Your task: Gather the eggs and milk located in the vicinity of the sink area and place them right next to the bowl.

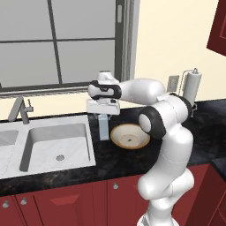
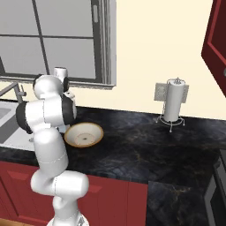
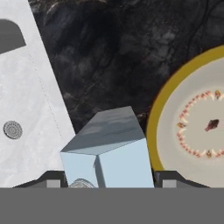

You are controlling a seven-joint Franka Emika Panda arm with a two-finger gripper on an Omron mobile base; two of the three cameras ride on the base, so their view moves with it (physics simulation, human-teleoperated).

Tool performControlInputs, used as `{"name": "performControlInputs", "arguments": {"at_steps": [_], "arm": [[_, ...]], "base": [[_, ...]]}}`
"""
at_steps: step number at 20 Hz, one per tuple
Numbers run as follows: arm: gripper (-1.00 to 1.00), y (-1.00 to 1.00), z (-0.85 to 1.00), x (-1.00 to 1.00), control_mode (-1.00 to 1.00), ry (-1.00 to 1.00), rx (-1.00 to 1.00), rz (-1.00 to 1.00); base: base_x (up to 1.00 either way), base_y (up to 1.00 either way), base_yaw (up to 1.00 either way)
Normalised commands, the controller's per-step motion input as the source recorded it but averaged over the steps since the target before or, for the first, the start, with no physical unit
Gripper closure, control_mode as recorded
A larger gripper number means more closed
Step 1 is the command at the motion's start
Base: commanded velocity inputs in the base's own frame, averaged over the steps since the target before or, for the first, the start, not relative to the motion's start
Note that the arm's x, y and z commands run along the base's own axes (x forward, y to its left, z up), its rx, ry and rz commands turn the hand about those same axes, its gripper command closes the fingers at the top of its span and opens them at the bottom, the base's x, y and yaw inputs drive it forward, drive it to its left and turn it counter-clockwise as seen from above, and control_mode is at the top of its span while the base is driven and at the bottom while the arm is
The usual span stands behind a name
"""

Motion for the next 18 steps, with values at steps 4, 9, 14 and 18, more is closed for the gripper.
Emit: {"name": "performControlInputs", "arguments": {"at_steps": [4,9,14,18], "arm": [[1.0,-0.1,0.0,-0.01,-1.0,0.0,0.0,-0.06],[1.0,0.0,-0.01,-0.01,-1.0,0.0,0.0,-0.02],[1.0,0.0,0.0,-0.02,-1.0,0.0,0.0,0.0],[-1.0,0.0,0.0,0.0,-1.0,0.0,0.0,0.0]], "base": [[0.0,0.0,0.0],[0.0,0.0,0.0],[0.0,0.0,0.0],[0.0,0.0,0.0]]}}
